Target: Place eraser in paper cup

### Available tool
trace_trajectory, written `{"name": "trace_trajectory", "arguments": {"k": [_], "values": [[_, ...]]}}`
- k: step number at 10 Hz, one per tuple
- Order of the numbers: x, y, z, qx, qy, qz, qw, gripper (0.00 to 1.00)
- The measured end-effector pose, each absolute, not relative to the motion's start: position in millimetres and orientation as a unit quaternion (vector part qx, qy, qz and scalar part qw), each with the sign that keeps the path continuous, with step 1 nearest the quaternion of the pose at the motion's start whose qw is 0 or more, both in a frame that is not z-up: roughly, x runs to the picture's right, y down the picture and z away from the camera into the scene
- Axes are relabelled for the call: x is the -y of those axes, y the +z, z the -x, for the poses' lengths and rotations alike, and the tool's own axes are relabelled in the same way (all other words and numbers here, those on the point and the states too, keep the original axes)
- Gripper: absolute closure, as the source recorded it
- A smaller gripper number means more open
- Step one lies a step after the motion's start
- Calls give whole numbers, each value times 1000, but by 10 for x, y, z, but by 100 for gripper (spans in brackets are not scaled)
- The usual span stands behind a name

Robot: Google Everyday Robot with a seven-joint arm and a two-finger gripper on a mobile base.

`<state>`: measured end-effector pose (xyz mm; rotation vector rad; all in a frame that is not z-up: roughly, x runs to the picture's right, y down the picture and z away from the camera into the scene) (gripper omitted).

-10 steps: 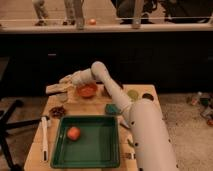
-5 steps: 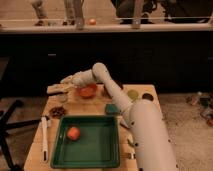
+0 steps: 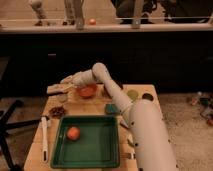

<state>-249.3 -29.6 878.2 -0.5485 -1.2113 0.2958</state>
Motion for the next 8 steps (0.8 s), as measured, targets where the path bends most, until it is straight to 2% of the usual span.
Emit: {"name": "trace_trajectory", "arguments": {"k": [1,2,8], "values": [[296,8783,2491,560,137,254,777,35],[296,8783,2489,560,137,253,777,32],[296,8786,2483,560,137,253,777,32]]}}
